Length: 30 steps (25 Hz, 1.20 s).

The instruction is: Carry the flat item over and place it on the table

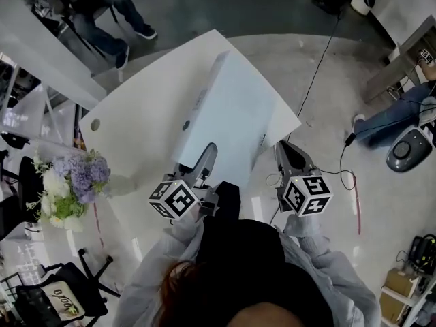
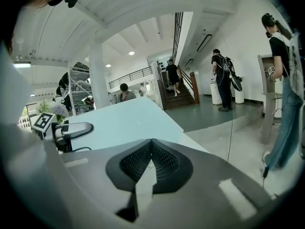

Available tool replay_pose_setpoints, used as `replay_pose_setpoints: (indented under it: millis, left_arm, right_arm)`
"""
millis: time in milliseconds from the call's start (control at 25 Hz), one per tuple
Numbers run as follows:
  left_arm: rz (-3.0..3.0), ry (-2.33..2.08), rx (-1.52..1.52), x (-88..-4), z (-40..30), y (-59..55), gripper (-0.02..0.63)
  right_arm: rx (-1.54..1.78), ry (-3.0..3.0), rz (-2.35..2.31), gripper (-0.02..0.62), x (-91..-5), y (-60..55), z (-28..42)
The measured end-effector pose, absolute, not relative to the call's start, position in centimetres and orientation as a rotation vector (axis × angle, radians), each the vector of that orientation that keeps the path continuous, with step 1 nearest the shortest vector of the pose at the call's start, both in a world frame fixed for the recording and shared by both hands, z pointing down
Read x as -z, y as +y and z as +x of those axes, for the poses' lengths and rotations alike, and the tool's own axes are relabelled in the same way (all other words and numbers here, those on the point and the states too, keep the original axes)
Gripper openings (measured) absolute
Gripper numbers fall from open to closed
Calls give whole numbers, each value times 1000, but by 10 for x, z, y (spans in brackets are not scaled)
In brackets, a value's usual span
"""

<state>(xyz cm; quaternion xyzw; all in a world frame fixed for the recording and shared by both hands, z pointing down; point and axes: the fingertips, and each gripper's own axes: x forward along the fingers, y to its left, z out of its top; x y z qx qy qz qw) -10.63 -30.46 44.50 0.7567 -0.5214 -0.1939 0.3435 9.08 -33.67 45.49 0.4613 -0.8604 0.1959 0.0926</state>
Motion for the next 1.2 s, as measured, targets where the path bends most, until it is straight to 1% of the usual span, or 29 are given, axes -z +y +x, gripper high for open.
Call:
replay_pose_setpoints:
  millis: [360,600,760,1000,1200]
  left_arm:
    - [1742,-1252,712,-476,-127,-387,272]
    - [1490,-1224,823,-516,-142,-417,272]
    - [1394,-1141,912,-529,-139,-438,272]
    - [1266,-1115,939,-556,-140,-445,273]
    - [1190,-1106,955,-567,-141,-445,288]
  right_arm:
    - [-586,-2502,1314,11,-470,-423,78]
    - [-613,-2467,1271,11,-490,-460,67]
    - [-619,-2457,1242,11,-500,-475,63]
    - [-615,-2455,1209,11,-508,-483,60]
    - [-625,-2460,1192,11,-511,-481,59]
